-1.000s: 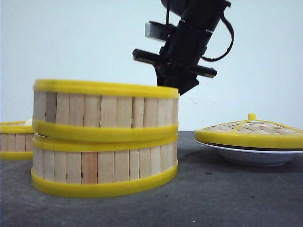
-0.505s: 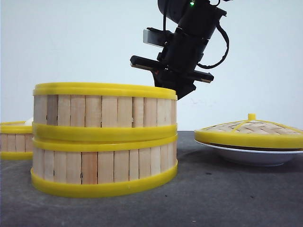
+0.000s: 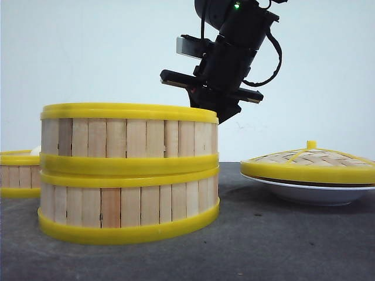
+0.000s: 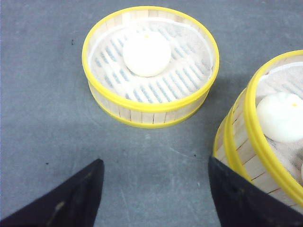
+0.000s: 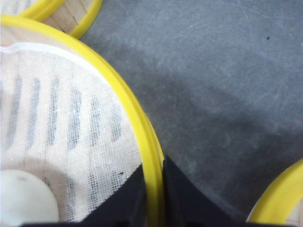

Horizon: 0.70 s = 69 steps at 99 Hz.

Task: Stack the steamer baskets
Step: 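Open the right gripper and raise it away from the stack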

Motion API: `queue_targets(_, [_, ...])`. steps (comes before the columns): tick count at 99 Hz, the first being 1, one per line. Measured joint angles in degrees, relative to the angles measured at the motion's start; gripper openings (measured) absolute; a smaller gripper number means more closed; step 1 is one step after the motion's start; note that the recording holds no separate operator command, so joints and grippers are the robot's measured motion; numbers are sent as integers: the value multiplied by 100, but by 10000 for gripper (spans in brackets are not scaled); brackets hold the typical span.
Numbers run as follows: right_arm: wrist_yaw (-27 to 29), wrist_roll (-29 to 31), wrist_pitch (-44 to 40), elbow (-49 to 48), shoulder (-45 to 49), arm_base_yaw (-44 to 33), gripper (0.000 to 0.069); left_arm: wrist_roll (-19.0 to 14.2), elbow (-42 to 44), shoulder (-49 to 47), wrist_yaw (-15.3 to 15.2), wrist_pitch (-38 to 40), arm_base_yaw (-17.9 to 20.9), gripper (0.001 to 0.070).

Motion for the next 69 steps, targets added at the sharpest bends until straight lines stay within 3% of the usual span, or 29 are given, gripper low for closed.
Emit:
queue_targets(12, [-48,11,31,0,0,0,67,0,0,0,0,0,0,422])
queue_targets(27, [-66,33,162,11,0,26,376,-2,0,0,0,0,0,422])
queue_targets(34, [-74,48,144,11,0,26,456,-2,0,0,0,2,0,422])
queue_targets(52, [-109,-17,-245,11,-142,22,495,-4,0,260,-96,393,35,422])
queue_targets(69, [-109,-199,-702,11,-1069,-26,496,-15,46,1073,-144,1139,280,422])
